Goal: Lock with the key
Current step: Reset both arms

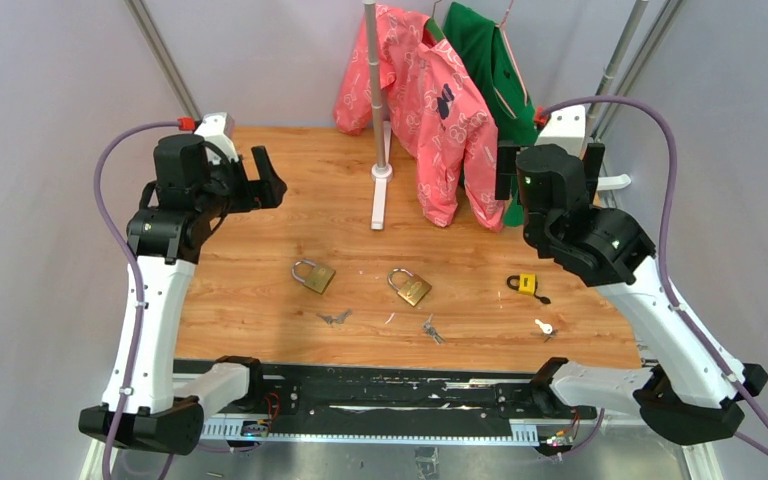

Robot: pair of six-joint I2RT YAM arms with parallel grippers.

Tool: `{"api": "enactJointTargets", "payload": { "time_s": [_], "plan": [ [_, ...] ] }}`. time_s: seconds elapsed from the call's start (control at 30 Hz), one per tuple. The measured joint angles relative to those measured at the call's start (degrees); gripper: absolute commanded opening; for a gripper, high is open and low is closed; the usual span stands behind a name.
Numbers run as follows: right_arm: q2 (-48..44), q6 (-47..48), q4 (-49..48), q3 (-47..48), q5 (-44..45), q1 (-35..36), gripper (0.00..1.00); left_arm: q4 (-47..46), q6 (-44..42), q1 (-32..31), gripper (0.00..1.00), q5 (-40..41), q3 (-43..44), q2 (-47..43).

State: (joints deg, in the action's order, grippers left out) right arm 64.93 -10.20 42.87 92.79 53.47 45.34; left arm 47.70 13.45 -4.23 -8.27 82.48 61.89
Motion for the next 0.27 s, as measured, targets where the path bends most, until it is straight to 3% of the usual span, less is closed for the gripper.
{"api": "enactJointTargets", "payload": {
  "time_s": [0.27],
  "plan": [
    [-0.5, -4.7, 3.9, -4.2, -1.4, -3.5, 1.00, 0.0, 0.0, 0.0, 1.00, 0.7, -1.5, -1.9]
  ]
}}
